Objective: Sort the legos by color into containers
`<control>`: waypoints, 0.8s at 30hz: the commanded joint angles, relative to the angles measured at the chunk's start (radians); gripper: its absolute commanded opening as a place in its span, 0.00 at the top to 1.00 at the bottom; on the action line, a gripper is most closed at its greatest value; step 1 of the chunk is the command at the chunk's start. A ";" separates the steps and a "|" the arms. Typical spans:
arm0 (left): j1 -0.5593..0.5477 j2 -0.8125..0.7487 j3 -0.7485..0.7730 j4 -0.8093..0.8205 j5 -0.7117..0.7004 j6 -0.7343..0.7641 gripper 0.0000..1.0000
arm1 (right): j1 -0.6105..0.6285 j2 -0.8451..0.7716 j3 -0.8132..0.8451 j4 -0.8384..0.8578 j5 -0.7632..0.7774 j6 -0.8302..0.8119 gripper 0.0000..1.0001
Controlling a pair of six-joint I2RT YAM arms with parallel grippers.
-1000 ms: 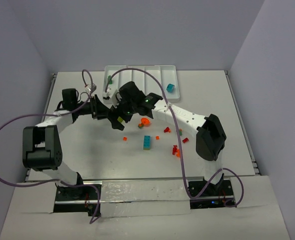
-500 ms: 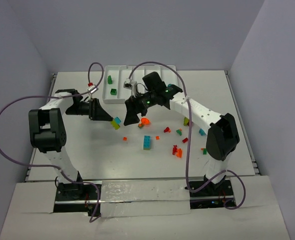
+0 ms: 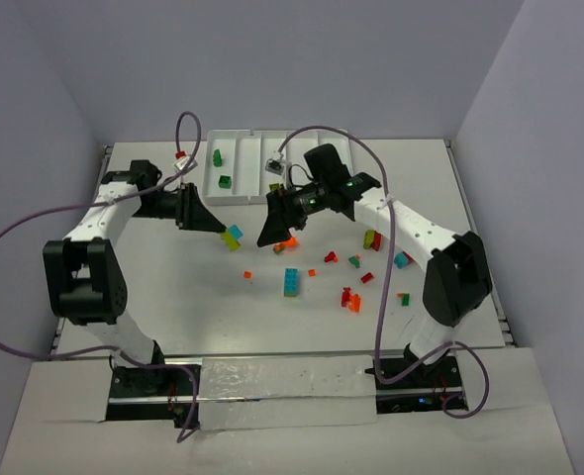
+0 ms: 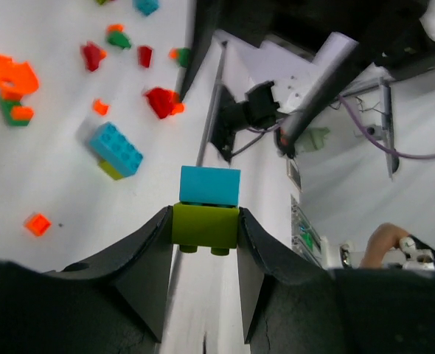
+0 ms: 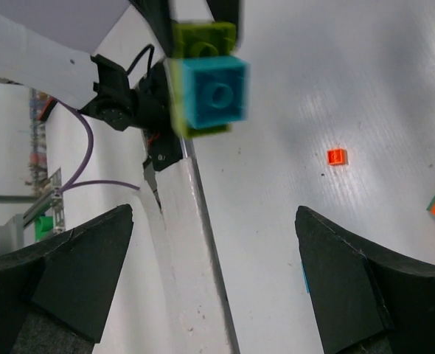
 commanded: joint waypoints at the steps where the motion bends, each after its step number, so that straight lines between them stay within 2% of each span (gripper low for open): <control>1: -0.092 -0.242 -0.112 0.688 -0.178 -0.755 1.00 | -0.008 -0.145 0.002 0.029 0.025 -0.027 0.02; 2: -0.112 -0.266 -0.117 0.757 -0.185 -0.785 1.00 | -0.010 -0.155 0.002 0.026 0.028 -0.034 0.02; 5: -0.179 -0.258 -0.060 0.717 -0.148 -0.746 1.00 | -0.028 -0.177 0.005 0.010 0.004 -0.054 0.02; 10: -0.249 -0.270 -0.080 0.731 -0.089 -0.686 1.00 | -0.051 -0.179 -0.018 -0.008 -0.122 -0.073 0.02; 14: -0.308 -0.274 -0.057 0.670 -0.104 -0.601 1.00 | -0.051 -0.170 -0.053 -0.004 -0.183 -0.079 0.04; 21: -0.334 -0.293 -0.067 0.677 -0.126 -0.600 1.00 | -0.048 -0.165 -0.044 -0.004 -0.214 -0.084 0.08; 23: -0.340 -0.295 -0.069 0.675 -0.128 -0.601 1.00 | -0.048 -0.155 -0.040 -0.001 -0.220 -0.084 0.16; 24: -0.341 -0.296 -0.072 0.677 -0.133 -0.601 1.00 | -0.046 -0.156 -0.040 0.005 -0.220 -0.078 0.23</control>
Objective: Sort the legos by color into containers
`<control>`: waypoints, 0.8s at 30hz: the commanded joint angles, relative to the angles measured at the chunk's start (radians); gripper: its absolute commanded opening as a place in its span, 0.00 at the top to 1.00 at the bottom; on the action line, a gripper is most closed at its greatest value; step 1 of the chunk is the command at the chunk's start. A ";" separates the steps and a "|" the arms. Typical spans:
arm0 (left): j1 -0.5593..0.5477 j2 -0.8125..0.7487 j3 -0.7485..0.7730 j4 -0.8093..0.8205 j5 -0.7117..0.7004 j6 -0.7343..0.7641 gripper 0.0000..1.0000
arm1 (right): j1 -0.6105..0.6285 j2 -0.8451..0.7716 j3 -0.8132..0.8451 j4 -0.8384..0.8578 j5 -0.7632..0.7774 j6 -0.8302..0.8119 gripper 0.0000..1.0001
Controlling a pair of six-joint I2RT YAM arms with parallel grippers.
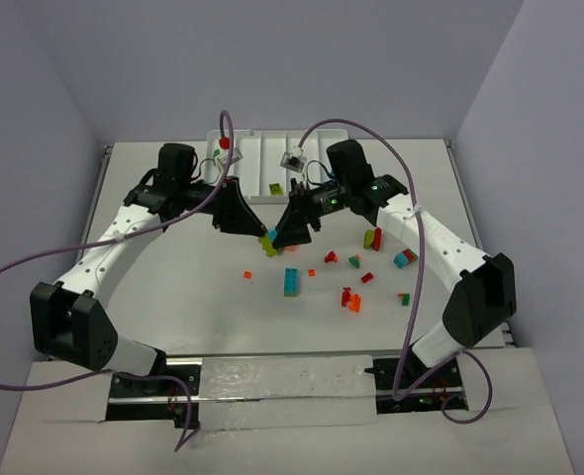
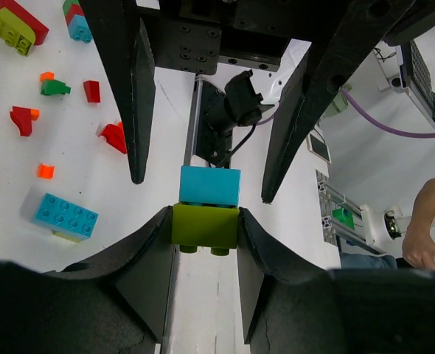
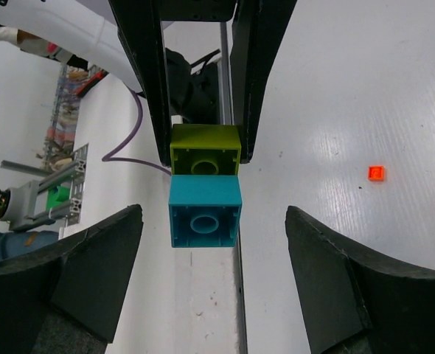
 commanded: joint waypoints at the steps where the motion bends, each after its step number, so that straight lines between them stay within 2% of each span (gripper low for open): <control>1: -0.009 -0.034 0.006 0.028 -0.012 0.015 1.00 | 0.006 0.004 0.020 0.020 -0.045 -0.002 0.30; 4: -0.009 -0.039 0.000 0.027 -0.029 0.019 0.99 | 0.013 0.008 0.026 0.007 -0.046 -0.008 0.43; 7: -0.009 -0.046 -0.005 0.039 -0.046 0.012 0.89 | 0.016 0.012 0.029 0.001 -0.052 -0.014 0.52; 8: -0.009 -0.049 -0.009 0.038 -0.054 0.012 0.70 | 0.016 0.014 0.030 0.001 -0.061 -0.013 0.61; 10: -0.009 -0.056 -0.022 0.032 -0.062 0.019 0.41 | 0.018 0.016 0.035 -0.004 -0.065 -0.015 0.72; 11: -0.008 -0.063 -0.039 0.038 -0.063 0.018 0.23 | 0.018 0.016 0.034 -0.003 -0.065 -0.015 0.76; 12: -0.008 -0.072 -0.051 0.053 -0.057 0.011 0.09 | 0.018 0.014 0.032 0.002 -0.065 -0.013 0.79; 13: -0.007 -0.085 -0.063 0.077 -0.048 -0.003 0.01 | 0.018 0.011 0.029 0.009 -0.065 -0.010 0.80; 15: -0.007 -0.094 -0.093 0.101 -0.035 -0.029 0.01 | 0.018 0.007 0.027 0.016 -0.065 0.001 0.82; 18: -0.008 -0.108 -0.118 0.137 -0.024 -0.048 0.02 | 0.018 0.010 0.027 0.025 -0.067 0.010 1.00; 24: -0.008 -0.106 -0.116 0.149 -0.038 -0.054 0.11 | 0.018 0.018 0.042 0.033 -0.077 0.026 1.00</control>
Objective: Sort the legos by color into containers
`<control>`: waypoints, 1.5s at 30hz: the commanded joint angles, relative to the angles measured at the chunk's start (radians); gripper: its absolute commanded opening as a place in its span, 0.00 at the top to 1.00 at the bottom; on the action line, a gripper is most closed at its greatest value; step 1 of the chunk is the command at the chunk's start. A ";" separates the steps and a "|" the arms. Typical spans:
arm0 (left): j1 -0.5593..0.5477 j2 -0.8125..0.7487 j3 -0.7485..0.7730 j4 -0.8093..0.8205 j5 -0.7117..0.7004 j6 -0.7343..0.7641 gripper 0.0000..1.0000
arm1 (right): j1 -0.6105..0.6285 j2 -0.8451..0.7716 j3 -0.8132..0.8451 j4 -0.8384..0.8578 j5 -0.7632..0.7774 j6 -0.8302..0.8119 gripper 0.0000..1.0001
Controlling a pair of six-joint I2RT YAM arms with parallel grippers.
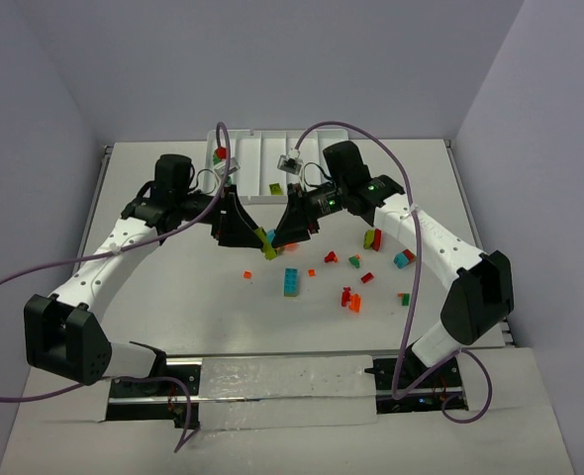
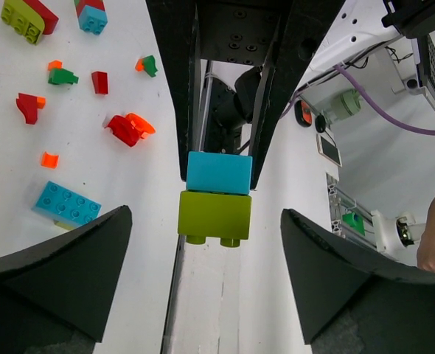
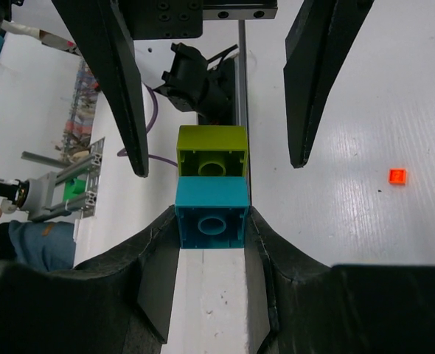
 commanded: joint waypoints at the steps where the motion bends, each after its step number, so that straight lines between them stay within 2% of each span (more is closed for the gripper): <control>1: -0.004 -0.029 0.000 0.074 0.006 -0.027 0.13 | 0.005 0.003 0.041 0.032 -0.037 0.018 1.00; 5: -0.006 -0.024 -0.011 0.113 0.002 -0.056 0.27 | 0.005 0.009 0.043 0.037 -0.034 0.025 1.00; 10: -0.006 -0.021 -0.024 0.121 -0.018 -0.047 0.68 | -0.008 0.020 0.056 0.034 -0.024 0.025 1.00; 12: -0.006 -0.012 -0.021 0.089 -0.042 -0.023 0.92 | -0.034 0.029 0.072 0.029 -0.022 0.023 1.00; 13: -0.004 -0.012 -0.019 0.088 -0.043 -0.008 0.92 | -0.053 0.033 0.082 0.029 -0.020 0.021 1.00; 14: -0.002 0.002 -0.017 0.056 -0.063 0.025 0.99 | -0.091 0.046 0.102 0.019 -0.013 0.013 1.00; 16: 0.008 0.010 -0.024 0.034 -0.077 0.067 1.00 | -0.117 0.064 0.121 0.001 -0.004 -0.001 1.00; 19: 0.031 0.047 -0.068 -0.020 -0.164 0.227 1.00 | -0.231 0.117 0.221 -0.064 0.073 -0.064 1.00; 23: 0.034 0.079 -0.085 0.021 -0.264 0.247 1.00 | -0.306 0.184 0.330 -0.101 0.194 -0.092 1.00; 25: 0.034 0.105 -0.043 0.129 -0.423 0.167 1.00 | -0.332 0.253 0.402 -0.088 0.404 -0.098 1.00; 27: 0.034 0.126 -0.007 0.160 -0.481 0.137 1.00 | -0.332 0.290 0.433 -0.065 0.535 -0.110 1.00; 29: 0.034 0.168 0.064 0.224 -0.608 0.093 1.00 | -0.331 0.373 0.486 -0.021 0.737 -0.117 1.00; 33: 0.034 0.244 0.155 0.294 -0.744 0.042 1.00 | -0.332 0.512 0.598 0.009 0.919 -0.134 1.00; 38: 0.032 0.302 0.211 0.399 -0.857 -0.004 1.00 | -0.332 0.654 0.671 0.084 1.036 -0.122 1.00; 43: 0.032 0.391 0.297 0.426 -0.949 -0.007 1.00 | -0.333 0.751 0.741 0.124 1.084 -0.114 1.00; 45: 0.032 0.427 0.346 0.436 -0.968 -0.007 1.00 | -0.334 0.786 0.766 0.128 1.088 -0.111 0.95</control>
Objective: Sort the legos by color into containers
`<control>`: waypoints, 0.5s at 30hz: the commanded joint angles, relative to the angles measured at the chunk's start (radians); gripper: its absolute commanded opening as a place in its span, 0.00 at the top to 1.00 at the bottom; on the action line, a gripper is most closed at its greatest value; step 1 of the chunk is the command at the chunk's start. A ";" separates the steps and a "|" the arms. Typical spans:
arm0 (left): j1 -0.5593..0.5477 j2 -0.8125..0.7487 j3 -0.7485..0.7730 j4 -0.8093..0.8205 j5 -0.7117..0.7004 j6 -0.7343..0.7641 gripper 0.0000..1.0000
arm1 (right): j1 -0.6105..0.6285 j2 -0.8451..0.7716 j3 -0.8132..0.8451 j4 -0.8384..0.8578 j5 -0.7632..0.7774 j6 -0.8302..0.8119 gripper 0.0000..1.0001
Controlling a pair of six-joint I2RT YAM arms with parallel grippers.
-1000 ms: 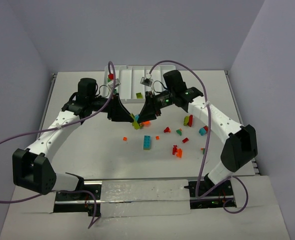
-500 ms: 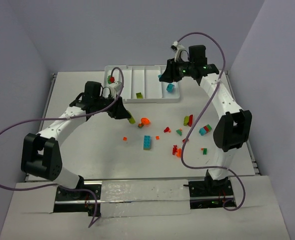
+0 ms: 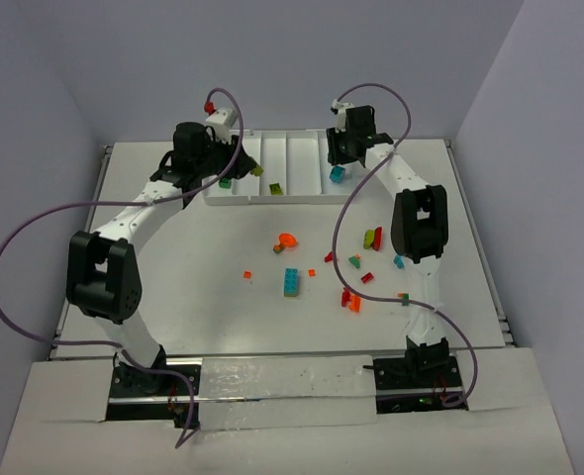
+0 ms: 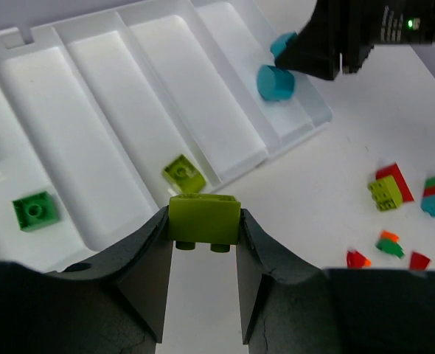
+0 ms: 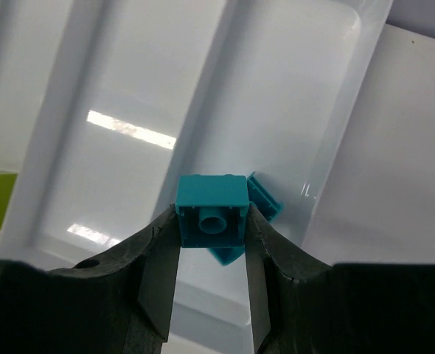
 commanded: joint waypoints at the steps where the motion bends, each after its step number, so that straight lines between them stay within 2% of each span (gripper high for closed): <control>1: -0.001 0.076 0.122 0.090 -0.109 -0.021 1.00 | 0.004 0.034 0.104 0.089 0.078 0.006 0.90; 2: -0.001 0.095 0.123 0.090 -0.118 -0.021 1.00 | 0.004 0.034 0.107 0.090 0.081 0.006 0.88; 4: -0.004 0.150 0.191 0.095 -0.132 -0.021 1.00 | 0.002 0.055 0.116 0.107 0.087 0.011 0.72; 5: -0.004 0.179 0.207 0.097 -0.141 -0.022 1.00 | 0.004 0.059 0.121 0.109 0.090 0.013 0.57; 6: -0.006 0.199 0.233 0.100 -0.148 -0.024 1.00 | 0.003 0.064 0.127 0.108 0.091 0.016 0.47; 8: -0.011 0.244 0.264 0.109 -0.150 -0.022 1.00 | 0.002 0.067 0.134 0.110 0.095 0.020 0.33; 11: -0.027 0.305 0.330 0.124 -0.161 -0.016 1.00 | 0.001 0.064 0.131 0.107 0.094 0.025 0.22; 15: -0.042 0.386 0.397 0.145 -0.176 -0.017 1.00 | 0.002 0.034 0.112 0.102 0.077 0.032 0.19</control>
